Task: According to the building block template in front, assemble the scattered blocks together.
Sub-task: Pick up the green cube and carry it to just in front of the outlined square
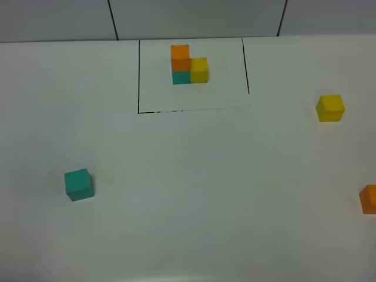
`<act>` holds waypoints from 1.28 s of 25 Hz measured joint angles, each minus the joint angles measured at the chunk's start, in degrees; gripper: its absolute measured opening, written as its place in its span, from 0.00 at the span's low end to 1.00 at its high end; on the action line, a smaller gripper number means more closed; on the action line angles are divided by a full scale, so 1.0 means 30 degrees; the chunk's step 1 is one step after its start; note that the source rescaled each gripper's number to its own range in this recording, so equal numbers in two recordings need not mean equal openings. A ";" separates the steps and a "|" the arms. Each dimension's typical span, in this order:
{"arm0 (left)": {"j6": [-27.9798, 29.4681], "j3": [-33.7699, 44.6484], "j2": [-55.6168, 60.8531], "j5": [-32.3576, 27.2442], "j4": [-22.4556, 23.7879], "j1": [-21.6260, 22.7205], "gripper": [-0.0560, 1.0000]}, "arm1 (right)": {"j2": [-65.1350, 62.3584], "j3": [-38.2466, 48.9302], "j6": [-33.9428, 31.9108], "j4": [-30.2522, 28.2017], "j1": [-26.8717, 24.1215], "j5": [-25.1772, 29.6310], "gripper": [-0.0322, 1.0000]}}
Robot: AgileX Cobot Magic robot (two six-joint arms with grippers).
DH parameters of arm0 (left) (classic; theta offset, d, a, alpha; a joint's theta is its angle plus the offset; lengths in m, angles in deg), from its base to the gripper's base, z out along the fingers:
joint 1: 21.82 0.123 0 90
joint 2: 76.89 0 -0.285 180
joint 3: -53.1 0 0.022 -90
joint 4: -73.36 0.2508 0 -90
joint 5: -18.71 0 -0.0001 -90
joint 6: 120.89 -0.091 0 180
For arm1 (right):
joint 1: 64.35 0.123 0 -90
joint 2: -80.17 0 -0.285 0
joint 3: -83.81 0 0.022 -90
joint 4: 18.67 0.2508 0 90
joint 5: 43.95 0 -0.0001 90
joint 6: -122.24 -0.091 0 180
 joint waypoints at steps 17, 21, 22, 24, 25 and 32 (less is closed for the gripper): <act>0.0197 -0.0595 -1.1962 0.6085 -0.1022 0.0000 0.83 | 0.0000 0.0000 -0.0019 0.0017 0.0000 0.0000 0.70; -0.0005 -0.0595 -1.6033 0.6673 -0.1408 0.0000 0.83 | 0.0000 0.0000 -0.0060 0.0035 0.0000 0.0000 0.70; -0.0020 -0.0725 -1.6839 0.6688 -0.1569 0.0000 0.83 | 0.0000 0.0000 -0.0060 0.0034 0.0000 0.0000 0.70; -0.0020 -0.1277 -1.8563 0.6563 -0.1710 0.0000 0.83 | 0.0000 0.0000 -0.0073 0.0048 0.0000 0.0000 0.70; -0.0020 -0.1692 -1.9169 0.6450 -0.1752 0.0000 0.83 | 0.0000 0.0000 -0.0098 0.0048 0.0000 0.0000 0.70; 0.0137 -0.3261 -2.2275 0.6368 -0.2386 -0.0437 0.83 | 0.0000 0.0000 -0.0133 0.0048 0.0000 0.0000 0.70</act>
